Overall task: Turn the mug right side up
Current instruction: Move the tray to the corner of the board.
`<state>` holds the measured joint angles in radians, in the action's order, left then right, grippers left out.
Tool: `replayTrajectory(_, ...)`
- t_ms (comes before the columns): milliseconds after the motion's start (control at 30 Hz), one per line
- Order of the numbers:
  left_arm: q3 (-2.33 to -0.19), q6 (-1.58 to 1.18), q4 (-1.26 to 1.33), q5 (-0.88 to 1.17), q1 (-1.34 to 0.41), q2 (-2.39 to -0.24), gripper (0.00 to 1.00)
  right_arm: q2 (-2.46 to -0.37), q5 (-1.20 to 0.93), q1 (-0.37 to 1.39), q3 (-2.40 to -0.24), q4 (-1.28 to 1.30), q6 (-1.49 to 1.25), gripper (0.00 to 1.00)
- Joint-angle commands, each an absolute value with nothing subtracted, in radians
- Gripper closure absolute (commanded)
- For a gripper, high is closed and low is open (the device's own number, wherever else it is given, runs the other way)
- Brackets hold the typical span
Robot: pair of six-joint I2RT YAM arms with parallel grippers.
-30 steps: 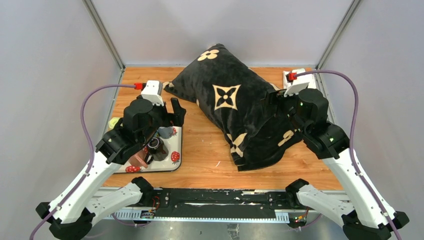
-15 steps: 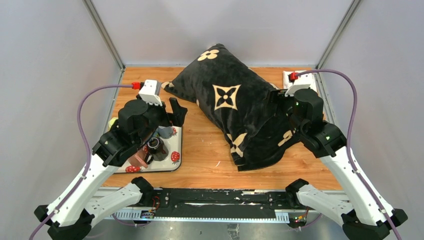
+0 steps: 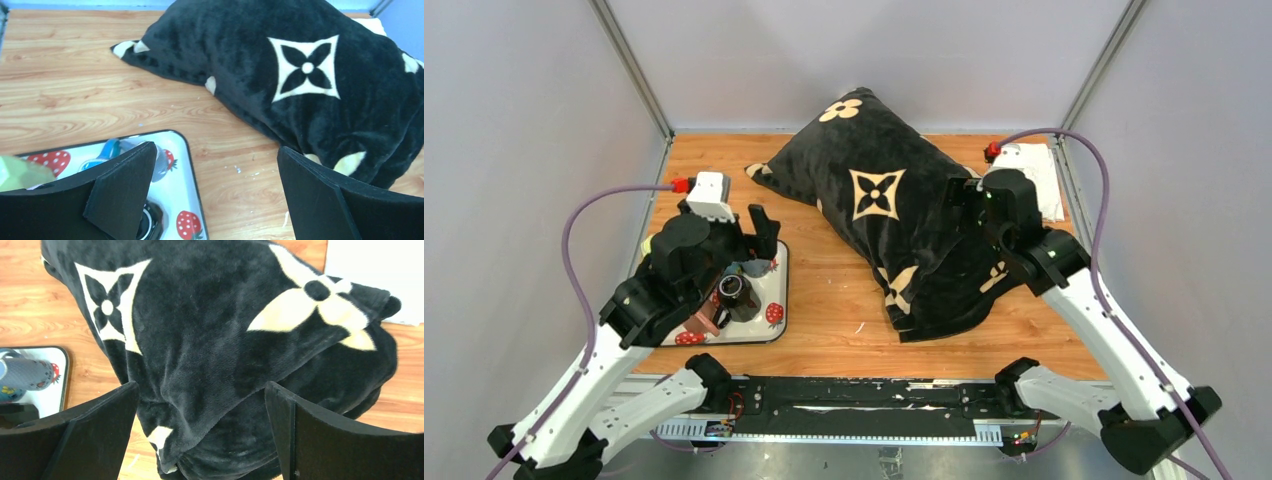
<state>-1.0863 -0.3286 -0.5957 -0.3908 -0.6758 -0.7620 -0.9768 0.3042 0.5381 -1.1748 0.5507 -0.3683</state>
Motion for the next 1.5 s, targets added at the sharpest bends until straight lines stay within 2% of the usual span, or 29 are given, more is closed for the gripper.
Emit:
replayTrajectory(0,-1.025,-0.308,-0.568,-0.504,-0.681,-0.655,0.0,-1.061,0.22,0.532,-1.215,0.581,-0.409,0.01)
replayTrajectory(167,-1.028,-0.309,-0.618,-0.589,-0.68,-0.66,0.0,-1.182,-0.012,0.573,-1.245,0.505,-0.433,0.1)
replayTrajectory(567,-1.024,-0.33,-0.636,-0.574,-0.68,-0.609,0.0,-1.559,-0.059,0.875,-1.333,0.238,-0.566,0.18)
replayTrajectory(800,-1.026,-0.361,-0.684,-0.564,-0.681,-0.588,0.0,-1.78,-0.139,0.905,-1.364,0.111,-0.728,0.31)
replayTrajectory(1100,-1.04,-0.374,-0.723,-0.544,-0.681,-0.587,0.0,-1.999,-0.145,0.948,-1.456,0.114,-0.833,0.37)
replayTrajectory(1467,-1.04,-0.383,-0.747,-0.523,-0.681,-0.577,0.0,-2.116,-0.164,0.978,-1.499,0.11,-0.91,0.41)
